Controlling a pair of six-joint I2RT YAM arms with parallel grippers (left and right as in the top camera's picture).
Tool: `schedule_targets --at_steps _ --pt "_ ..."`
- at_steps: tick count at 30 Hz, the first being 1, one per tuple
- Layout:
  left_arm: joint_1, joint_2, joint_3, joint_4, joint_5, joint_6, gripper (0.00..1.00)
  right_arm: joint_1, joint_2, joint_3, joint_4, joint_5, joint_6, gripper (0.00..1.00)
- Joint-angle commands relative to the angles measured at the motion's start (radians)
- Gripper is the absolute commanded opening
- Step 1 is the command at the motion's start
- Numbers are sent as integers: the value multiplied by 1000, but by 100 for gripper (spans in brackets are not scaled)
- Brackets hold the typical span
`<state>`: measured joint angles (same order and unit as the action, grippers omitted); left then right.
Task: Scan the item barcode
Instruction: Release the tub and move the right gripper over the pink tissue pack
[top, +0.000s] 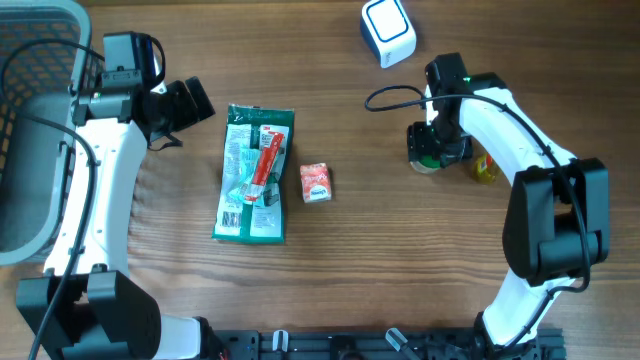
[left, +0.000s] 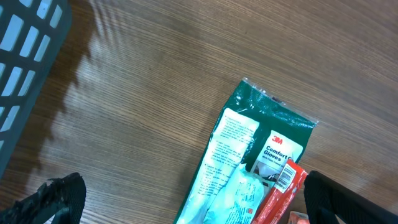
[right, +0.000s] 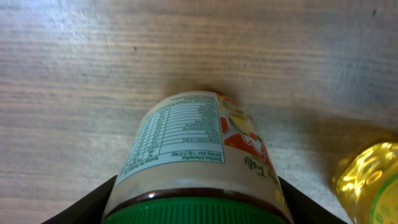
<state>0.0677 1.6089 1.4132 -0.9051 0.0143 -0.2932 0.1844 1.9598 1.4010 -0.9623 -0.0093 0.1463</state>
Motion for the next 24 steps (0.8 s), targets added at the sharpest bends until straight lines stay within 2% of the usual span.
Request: schedule_targets --at_steps 1,6,8,10,12,16,19,21,23,24 --pt "3 -9 11 2 8 1 100 1 -4 6 20 20 14 74" --pt "2 -9 11 2 8 1 100 1 -11 204 -146 20 11 79" --pt "3 -9 11 2 8 1 100 1 -11 273 -215 20 11 87" --pt "3 -9 11 2 8 1 100 1 -14 325 -257 4 15 88" --pt "3 -9 11 2 8 1 100 7 -16 359 -276 -92 38 88" --pt "3 -9 11 2 8 1 100 69 -16 362 -260 -199 158 86" --pt "3 -9 11 2 8 1 100 206 -15 362 -176 -203 198 86" --pt "3 -9 11 2 8 1 100 282 -15 362 -129 -203 198 89" --pt "3 -9 11 2 8 1 100 357 -15 360 -76 -203 198 100" --pt "3 -9 11 2 8 1 100 385 -15 358 -51 -203 198 100"
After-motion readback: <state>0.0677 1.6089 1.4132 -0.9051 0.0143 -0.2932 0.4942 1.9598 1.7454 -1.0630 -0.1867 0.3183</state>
